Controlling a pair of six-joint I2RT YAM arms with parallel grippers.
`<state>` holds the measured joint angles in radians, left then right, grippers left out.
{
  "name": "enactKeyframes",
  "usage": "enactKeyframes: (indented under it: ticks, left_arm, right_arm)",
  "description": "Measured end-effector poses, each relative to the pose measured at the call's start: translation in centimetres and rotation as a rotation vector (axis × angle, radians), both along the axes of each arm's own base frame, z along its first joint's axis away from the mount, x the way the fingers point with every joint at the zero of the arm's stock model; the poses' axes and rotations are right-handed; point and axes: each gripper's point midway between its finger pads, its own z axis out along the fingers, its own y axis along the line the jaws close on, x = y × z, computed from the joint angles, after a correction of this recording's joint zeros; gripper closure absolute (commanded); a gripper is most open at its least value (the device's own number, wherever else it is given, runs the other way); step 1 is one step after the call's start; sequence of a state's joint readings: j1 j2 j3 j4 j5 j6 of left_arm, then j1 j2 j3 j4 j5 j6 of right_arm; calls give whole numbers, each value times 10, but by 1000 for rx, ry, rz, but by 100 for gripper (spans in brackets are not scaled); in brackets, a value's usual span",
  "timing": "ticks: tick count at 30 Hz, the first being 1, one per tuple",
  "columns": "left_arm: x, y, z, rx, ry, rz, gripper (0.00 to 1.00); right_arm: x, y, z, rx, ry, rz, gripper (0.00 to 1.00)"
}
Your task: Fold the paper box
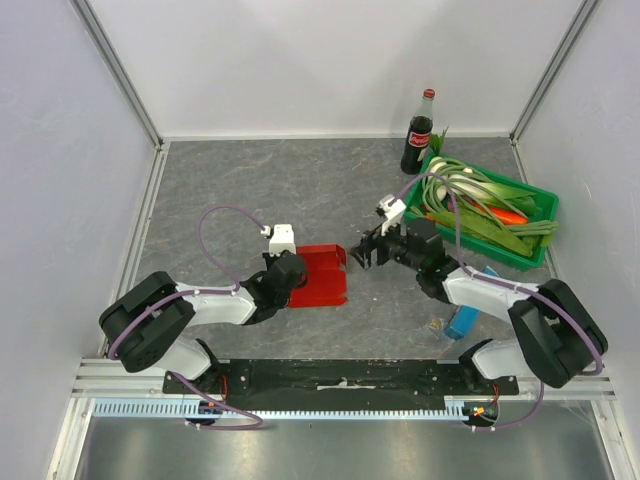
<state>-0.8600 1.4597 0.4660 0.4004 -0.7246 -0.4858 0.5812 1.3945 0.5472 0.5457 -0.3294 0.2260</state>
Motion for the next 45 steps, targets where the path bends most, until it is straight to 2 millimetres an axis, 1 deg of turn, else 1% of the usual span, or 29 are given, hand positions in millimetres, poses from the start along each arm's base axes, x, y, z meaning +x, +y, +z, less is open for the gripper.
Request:
enactKeyframes:
  ticks: [2, 4, 6, 8, 11, 13, 16, 19, 23, 27, 32, 39, 45]
  left_arm:
    - [0, 0, 0, -2, -1, 0, 98]
    - [0, 0, 0, -2, -2, 0, 98]
    - [0, 0, 0, -2, -2, 0, 98]
    - [0, 0, 0, -2, -2, 0, 98]
    - [0, 0, 0, -3, -2, 0, 98]
    - [0, 0, 0, -3, -2, 0, 98]
    - [0, 0, 0, -3, -3, 0, 98]
    - [1, 0, 0, -4, -3, 0, 98]
    - [0, -1, 0, -3, -3, 0, 98]
    - [1, -1, 0, -4, -3, 0, 98]
    - [1, -1, 0, -5, -5, 0, 98]
    - [1, -1, 0, -6, -5, -1, 98]
    - [1, -1, 0, -6, -5, -1, 98]
  right_arm:
    - [12, -22, 0, -10, 15, -105, 23]
    - [24, -40, -2, -26, 24, -200, 30]
    - [29, -50, -9, -60, 31, -245, 37]
    - [34, -52, -24, -123, 58, -251, 38]
    - [41, -46, -50, -215, 93, -219, 39]
    - [37, -42, -64, -255, 103, -178, 41]
    - [27, -29, -72, -272, 94, -98, 46]
    - [16, -12, -76, -272, 79, -7, 46]
    - [4, 2, -75, -263, 63, 72, 45]
    - [1, 10, -72, -254, 40, 96, 44]
    - [2, 17, -70, -260, 2, 105, 46]
    - [3, 29, -76, -285, -46, 97, 55]
    - [13, 33, -69, -289, -107, 41, 56]
